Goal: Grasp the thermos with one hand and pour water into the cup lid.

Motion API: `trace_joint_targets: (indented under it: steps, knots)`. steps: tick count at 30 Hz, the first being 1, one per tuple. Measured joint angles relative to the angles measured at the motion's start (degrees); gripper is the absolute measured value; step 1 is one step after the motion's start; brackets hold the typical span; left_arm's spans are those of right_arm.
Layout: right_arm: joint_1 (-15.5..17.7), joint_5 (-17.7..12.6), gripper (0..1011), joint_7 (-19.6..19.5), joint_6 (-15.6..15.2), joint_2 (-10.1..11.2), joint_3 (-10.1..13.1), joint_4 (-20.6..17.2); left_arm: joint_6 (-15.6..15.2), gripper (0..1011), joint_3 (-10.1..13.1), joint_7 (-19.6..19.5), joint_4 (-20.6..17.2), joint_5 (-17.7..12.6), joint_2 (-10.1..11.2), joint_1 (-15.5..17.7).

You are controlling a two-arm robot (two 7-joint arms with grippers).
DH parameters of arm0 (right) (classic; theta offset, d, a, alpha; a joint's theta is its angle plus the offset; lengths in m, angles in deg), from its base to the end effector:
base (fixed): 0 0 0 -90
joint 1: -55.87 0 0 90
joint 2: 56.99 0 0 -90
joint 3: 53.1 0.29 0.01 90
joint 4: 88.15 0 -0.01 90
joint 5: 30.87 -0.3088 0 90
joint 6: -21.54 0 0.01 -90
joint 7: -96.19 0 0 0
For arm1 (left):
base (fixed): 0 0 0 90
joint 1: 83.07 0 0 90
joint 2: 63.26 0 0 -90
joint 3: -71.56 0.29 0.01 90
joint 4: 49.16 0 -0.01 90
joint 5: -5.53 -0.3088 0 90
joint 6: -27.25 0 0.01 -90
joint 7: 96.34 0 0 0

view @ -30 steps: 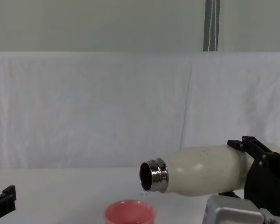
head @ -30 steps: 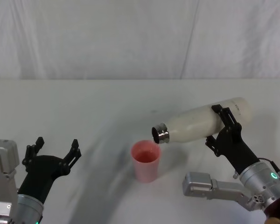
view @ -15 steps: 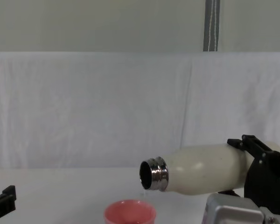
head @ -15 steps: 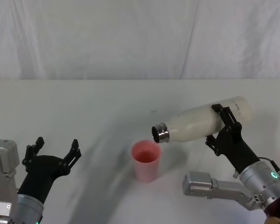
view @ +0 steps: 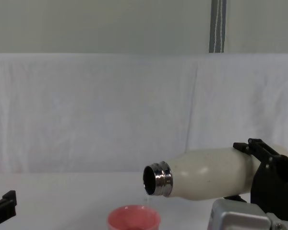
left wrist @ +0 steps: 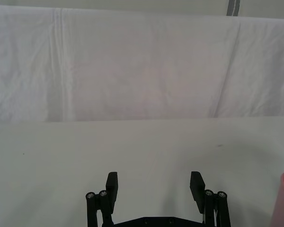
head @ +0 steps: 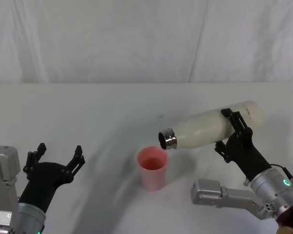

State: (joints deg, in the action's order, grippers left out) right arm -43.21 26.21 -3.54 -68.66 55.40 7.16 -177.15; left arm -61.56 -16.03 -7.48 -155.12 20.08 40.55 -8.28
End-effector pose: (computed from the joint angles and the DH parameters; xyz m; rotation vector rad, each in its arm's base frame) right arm 0.3361 0.0343 -0.2953 -0.7229 -1.3051 -0.9981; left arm 0.2530 0.0376 -0.2852 -0.0382 0.0140 1.4460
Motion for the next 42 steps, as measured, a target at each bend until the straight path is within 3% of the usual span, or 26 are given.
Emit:
trace_joint_targets:
  steps: [42]
  knots:
    - [-0.15,0.11,961,0.05,0.03,0.08,-0.14,-0.08,0.00,1001,0.00,0.00,0.00,0.00,0.00,0.00]
